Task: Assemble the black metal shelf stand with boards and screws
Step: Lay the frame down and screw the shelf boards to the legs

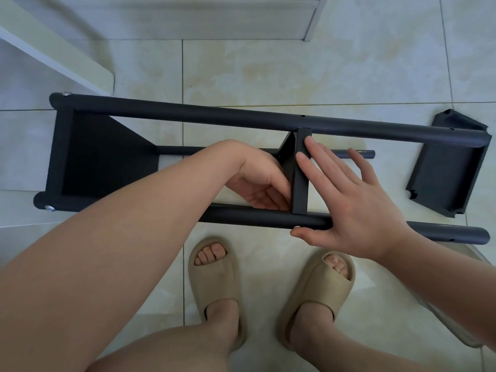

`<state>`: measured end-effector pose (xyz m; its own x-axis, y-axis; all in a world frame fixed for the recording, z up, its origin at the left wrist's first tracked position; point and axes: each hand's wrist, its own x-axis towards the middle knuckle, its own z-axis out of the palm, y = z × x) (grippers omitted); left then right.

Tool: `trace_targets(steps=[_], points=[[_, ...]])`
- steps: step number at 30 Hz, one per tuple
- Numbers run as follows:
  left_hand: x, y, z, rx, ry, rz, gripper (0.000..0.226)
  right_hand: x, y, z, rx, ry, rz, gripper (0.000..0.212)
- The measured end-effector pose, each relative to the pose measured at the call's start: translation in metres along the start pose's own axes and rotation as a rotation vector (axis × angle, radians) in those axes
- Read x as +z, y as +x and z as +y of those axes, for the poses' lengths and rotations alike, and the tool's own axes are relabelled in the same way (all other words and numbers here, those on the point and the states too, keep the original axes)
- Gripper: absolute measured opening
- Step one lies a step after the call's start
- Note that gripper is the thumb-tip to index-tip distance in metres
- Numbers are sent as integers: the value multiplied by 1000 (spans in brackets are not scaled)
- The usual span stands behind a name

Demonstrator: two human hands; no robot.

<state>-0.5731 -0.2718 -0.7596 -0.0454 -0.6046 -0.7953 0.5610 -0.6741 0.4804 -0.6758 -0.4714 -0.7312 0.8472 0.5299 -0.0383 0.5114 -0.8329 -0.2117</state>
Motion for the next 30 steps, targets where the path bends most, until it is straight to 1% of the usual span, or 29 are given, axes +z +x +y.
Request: trace_targets(steps=[5,10,16,24,30], points=[[1,3,1,10,24,29,11,-1,0,0,1,5,-5,104],[0,-1,3,30,-31,10,15,-1,0,-1,-3,4,-7,104],[2,0,5,-15,85,59,7,-1,0,-1,5,5,-1,104],[0,0,6,21,4,24,15,-1,0,0,-2,2,1,104],[1,1,5,-33,59,47,10,-1,1,-1,-1,0,7,104]])
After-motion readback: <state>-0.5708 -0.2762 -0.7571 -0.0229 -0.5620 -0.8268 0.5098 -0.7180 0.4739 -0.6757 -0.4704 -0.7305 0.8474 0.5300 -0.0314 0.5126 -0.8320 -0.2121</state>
